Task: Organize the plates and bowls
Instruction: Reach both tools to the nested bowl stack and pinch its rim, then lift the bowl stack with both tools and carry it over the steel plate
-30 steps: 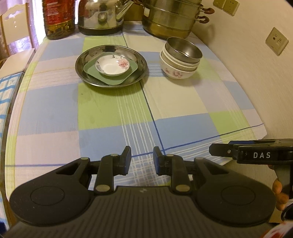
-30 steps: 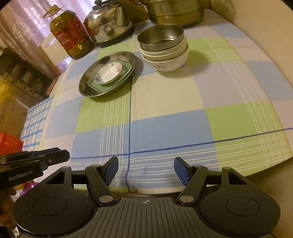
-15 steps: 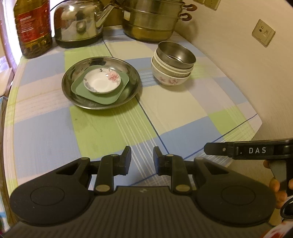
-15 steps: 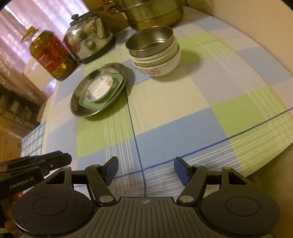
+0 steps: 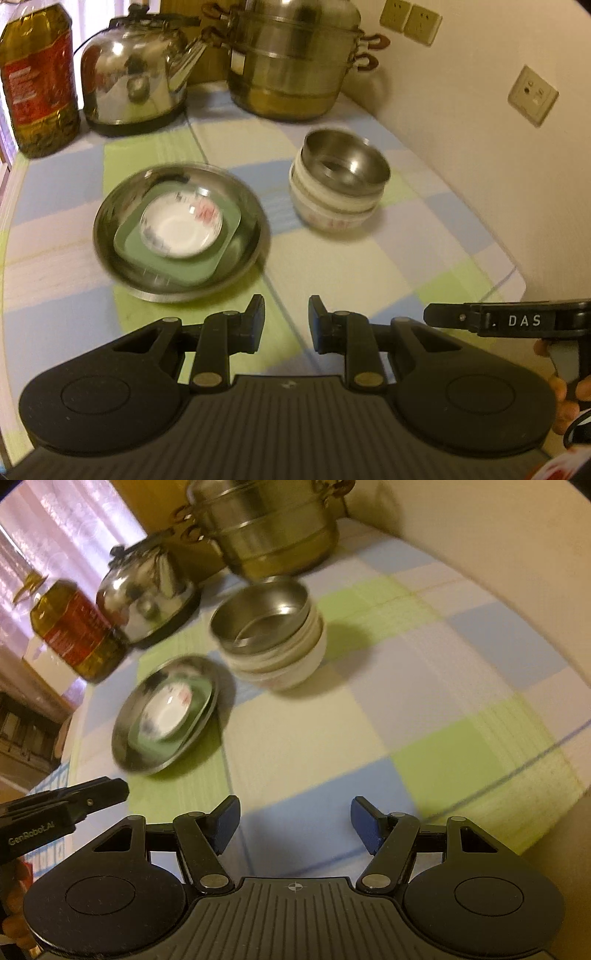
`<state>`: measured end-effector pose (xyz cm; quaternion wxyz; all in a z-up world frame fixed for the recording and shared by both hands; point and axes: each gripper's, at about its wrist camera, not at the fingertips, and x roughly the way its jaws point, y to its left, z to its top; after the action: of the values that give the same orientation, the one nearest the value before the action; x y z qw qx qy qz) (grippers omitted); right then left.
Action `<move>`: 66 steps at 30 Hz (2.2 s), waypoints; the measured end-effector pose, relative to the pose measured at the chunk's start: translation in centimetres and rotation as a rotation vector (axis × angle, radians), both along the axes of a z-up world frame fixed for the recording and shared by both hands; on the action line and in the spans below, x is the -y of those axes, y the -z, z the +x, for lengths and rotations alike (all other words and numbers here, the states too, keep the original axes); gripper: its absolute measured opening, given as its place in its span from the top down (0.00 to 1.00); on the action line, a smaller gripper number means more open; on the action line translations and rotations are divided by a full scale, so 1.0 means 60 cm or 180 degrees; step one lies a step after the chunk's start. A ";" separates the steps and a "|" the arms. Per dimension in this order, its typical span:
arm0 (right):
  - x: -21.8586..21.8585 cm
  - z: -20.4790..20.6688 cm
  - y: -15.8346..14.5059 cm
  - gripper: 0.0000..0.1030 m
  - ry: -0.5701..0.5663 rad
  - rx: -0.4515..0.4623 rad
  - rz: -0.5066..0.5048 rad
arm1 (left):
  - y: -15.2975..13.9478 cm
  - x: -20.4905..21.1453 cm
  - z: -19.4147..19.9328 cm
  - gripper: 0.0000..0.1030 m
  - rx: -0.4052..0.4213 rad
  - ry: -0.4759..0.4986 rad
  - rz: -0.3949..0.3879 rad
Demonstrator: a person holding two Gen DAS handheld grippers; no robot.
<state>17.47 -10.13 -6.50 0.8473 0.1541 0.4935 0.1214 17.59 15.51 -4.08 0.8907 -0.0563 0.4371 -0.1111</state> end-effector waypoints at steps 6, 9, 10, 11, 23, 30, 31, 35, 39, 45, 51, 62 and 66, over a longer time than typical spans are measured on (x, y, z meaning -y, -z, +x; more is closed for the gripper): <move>0.039 0.072 -0.013 0.36 -0.0031 0.0229 -0.0017 | -0.015 0.036 0.062 0.79 0.0125 -0.0143 -0.0046; 0.057 0.108 -0.023 0.46 -0.0110 0.0419 0.0035 | -0.017 0.057 0.096 0.79 0.0171 -0.0225 -0.0032; 0.062 0.120 -0.026 0.49 -0.0142 0.0482 0.0061 | -0.019 0.062 0.104 0.79 0.0187 -0.0243 -0.0033; 0.067 0.133 -0.028 0.52 -0.0169 0.0540 0.0077 | -0.019 0.068 0.115 0.79 0.0206 -0.0272 -0.0034; 0.069 0.248 -0.014 0.85 -0.0547 0.0821 0.0236 | -0.009 0.107 0.205 0.82 0.0233 -0.0576 -0.0041; 0.070 0.291 0.000 0.91 -0.0641 0.0808 0.0350 | 0.009 0.114 0.240 0.90 0.0176 -0.0663 0.0022; 0.070 0.295 0.001 0.92 -0.0653 0.0802 0.0361 | 0.011 0.114 0.243 0.91 0.0169 -0.0670 0.0019; 0.070 0.303 0.007 0.99 -0.0724 0.0808 0.0373 | 0.022 0.114 0.253 0.98 0.0121 -0.0710 0.0007; 0.069 0.311 0.012 1.00 -0.0772 0.0800 0.0374 | 0.030 0.112 0.261 0.99 0.0071 -0.0759 0.0026; 0.070 0.319 0.020 1.00 -0.0824 0.0754 0.0386 | 0.038 0.112 0.267 0.99 0.0021 -0.0810 0.0015; 0.073 0.330 0.026 1.00 -0.0817 0.0671 0.0370 | 0.037 0.116 0.270 0.99 -0.0010 -0.0822 0.0018; 0.076 0.337 0.035 1.00 -0.0834 0.0554 0.0385 | 0.042 0.115 0.271 0.99 -0.0053 -0.0860 0.0015; 0.076 0.336 0.037 0.99 -0.0833 0.0546 0.0382 | 0.042 0.114 0.271 0.99 -0.0057 -0.0867 -0.0002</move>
<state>37.66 -14.69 -8.73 0.8525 0.1279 0.4272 0.2727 33.84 8.66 -6.60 0.8936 -0.1163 0.4333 0.0112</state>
